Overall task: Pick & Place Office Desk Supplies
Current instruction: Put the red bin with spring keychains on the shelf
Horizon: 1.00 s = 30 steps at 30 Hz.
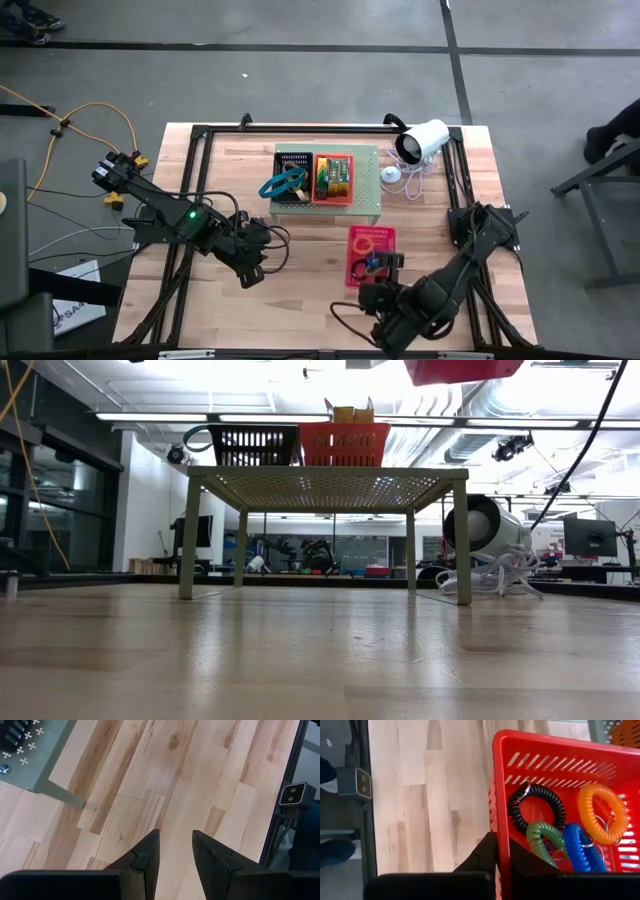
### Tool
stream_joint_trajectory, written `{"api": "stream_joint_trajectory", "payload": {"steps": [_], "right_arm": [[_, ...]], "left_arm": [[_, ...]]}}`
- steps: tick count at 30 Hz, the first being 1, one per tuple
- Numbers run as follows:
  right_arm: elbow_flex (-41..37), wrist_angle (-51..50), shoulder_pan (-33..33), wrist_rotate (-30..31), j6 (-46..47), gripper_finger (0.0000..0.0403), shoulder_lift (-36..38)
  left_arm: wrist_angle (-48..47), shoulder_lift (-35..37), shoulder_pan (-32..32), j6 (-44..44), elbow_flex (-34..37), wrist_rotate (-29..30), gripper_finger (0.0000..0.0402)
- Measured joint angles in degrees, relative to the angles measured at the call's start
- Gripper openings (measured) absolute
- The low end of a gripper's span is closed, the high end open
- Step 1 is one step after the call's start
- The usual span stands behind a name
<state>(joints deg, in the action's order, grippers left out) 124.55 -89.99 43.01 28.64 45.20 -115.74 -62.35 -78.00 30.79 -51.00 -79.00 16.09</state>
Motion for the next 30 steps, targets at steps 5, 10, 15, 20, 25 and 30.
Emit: {"api": "stream_joint_trajectory", "payload": {"steps": [5, 10, 15, 20, 25, 30], "right_arm": [[-3.0, 0.0, -1.2, 0.3, 0.0, 0.0003, 2.6], [-12.6, 1.2, -2.4, 1.1, 4.7, 0.0003, 9.1], [-22.5, 5.8, -3.1, 2.7, 5.5, 0.0003, 16.0], [-31.5, 9.1, -4.5, 3.5, 5.4, 0.0003, 21.8], [-38.1, 13.6, -7.3, 4.3, -0.5, 0.0003, 26.5], [-43.3, 17.3, -11.8, 4.1, -7.1, 0.0003, 30.8]], "left_arm": [[0.0, 0.0, 0.0, 0.0, 0.0, 0.0, 0.0111], [0.0, 0.0, 0.0, 0.0, 0.0, 0.0, 0.0111], [0.1, 0.0, 0.0, 0.0, 0.0, 0.0, 0.0111], [0.0, 0.0, 0.0, 0.0, 0.0, 0.0, 0.0111], [0.1, 0.0, 0.0, 0.0, 0.0, 0.0, 0.0111], [0.1, 0.0, 0.0, 0.0, 0.0, 0.0, 0.0111]]}}
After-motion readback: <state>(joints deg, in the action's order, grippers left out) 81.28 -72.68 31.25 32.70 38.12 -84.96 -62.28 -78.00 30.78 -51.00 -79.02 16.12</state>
